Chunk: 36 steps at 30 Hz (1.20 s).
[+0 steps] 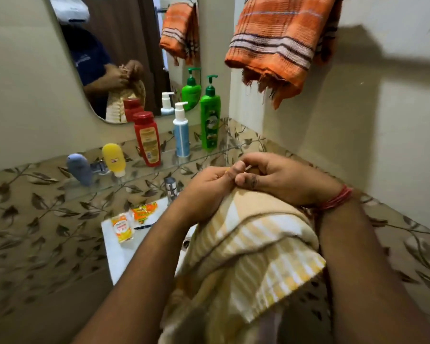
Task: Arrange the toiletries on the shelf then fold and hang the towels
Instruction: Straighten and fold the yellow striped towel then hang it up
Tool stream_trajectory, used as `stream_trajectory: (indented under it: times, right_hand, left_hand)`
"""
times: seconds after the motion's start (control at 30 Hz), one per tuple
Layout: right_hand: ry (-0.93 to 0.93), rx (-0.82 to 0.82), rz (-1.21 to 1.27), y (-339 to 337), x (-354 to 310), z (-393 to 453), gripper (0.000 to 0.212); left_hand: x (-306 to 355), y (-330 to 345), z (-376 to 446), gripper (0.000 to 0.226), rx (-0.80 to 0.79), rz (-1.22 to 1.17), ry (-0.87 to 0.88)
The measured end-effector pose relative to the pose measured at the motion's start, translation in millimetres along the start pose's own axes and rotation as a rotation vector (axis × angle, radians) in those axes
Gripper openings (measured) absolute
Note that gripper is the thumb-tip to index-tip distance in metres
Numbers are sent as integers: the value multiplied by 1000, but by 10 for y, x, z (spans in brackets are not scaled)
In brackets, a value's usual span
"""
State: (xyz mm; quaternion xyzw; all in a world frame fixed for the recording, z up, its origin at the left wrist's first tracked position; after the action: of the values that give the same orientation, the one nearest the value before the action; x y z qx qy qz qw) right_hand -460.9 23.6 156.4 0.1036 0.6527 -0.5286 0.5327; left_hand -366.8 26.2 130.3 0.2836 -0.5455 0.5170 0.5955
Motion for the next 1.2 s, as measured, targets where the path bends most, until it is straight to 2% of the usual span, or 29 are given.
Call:
stream_trajectory:
  times: [0.1, 0.2, 0.27, 0.37, 0.43, 0.5, 0.57, 0.67, 0.7, 0.8, 0.87, 0.93, 1.07, 1.2]
  right_hand:
    - [-44, -44, -79, 69, 36, 142, 13]
    - [-94, -74, -37, 97, 19, 280, 13]
    - [-124, -131, -27, 147, 4, 342, 14]
    - [-172, -167, -25, 87, 16, 380, 13]
    - [-196, -161, -29, -78, 110, 358, 19]
    - [-192, -155, -85, -266, 294, 310, 19]
    - [-157, -153, -161, -457, 541, 267, 13]
    - [-103, -150, -233, -546, 744, 295, 14]
    - [-99, -181, -232, -444, 708, 314, 15]
    - [-170, -317, -278, 96, 421, 311, 43]
    - [-252, -342, -335, 312, 334, 315, 32]
    - [-221, -297, -327, 165, 449, 341, 19]
    - [-146, -217, -309, -276, 810, 324, 14]
    - [-37, -96, -335, -541, 1046, 404, 23]
  left_hand:
    - [-121, -185, -38, 56, 78, 98, 7]
    - [-166, -391, -120, 54, 207, 84, 46]
    - [-215, -451, -217, 51, 229, 85, 17]
    - [-506, -374, -419, 22, 49, -4, -170]
    - [-722, -346, -607, 20, -53, 58, -277]
    - [-849, -490, -768, 32, 23, 132, -320]
    - [-897, -648, -888, 37, 176, 152, -336]
    - [-760, -620, -824, 29, 318, 155, -282]
    - [-668, -537, -708, 22, 343, 203, -255]
    - [-398, -235, -293, 9, 366, 326, -178]
    - [-322, -185, -215, 13, 410, 355, -160]
    - [-416, -248, -386, 19, 424, 388, -250]
    - [-925, -347, -1114, 20, 270, 517, -549]
    - [-1259, -570, -1680, 23, 363, 535, -709]
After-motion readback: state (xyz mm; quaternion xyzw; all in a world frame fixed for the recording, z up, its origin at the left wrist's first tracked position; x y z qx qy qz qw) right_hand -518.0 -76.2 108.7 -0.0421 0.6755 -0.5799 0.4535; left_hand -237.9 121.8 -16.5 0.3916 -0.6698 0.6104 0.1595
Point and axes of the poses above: each hand's wrist, its own z-axis towards the middle knuckle, its own y-axis out of the palm, x = y × z, the point moved 9 cm from there along z, towards the middle knuckle, and after that the axes turned 2 degrees about x, right-handed, at the moved point
